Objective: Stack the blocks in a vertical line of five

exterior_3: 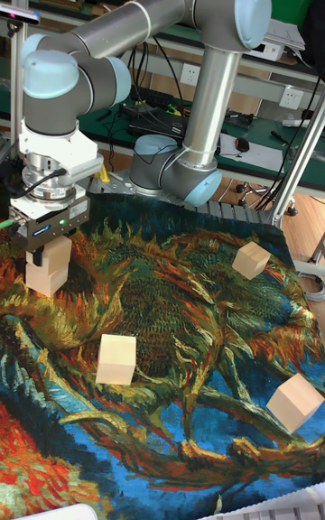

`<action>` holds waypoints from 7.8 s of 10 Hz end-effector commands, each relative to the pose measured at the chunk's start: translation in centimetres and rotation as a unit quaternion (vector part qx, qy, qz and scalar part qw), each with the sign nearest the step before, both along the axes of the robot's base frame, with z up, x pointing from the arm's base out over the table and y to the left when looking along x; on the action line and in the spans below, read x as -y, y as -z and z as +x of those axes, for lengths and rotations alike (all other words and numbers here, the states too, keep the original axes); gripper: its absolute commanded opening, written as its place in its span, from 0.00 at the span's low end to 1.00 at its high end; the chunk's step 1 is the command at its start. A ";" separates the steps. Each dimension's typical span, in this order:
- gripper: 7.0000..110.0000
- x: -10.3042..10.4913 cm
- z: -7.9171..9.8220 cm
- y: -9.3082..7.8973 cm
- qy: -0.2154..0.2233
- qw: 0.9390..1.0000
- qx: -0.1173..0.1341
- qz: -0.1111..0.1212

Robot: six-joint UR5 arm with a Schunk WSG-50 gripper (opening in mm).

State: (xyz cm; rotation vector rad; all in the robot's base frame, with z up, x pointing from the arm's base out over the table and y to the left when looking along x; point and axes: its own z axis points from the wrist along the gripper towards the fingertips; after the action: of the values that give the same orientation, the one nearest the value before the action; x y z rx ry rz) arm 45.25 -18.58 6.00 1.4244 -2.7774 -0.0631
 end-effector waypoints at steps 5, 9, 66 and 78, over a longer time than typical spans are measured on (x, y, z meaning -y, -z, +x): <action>0.15 -0.4 0.1 -0.2 0.003 1.000 0.000 0.013; 0.15 0.3 0.4 -0.2 0.001 1.000 0.006 0.000; 0.79 0.0 0.2 -1.9 -0.016 0.998 -0.060 -0.014; 0.79 1.0 -1.4 -2.2 -0.012 0.995 -0.091 -0.026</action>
State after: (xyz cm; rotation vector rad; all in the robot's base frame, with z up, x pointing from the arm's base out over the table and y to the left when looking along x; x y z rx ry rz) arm 43.87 -19.64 8.09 1.3712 -2.5907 -0.1027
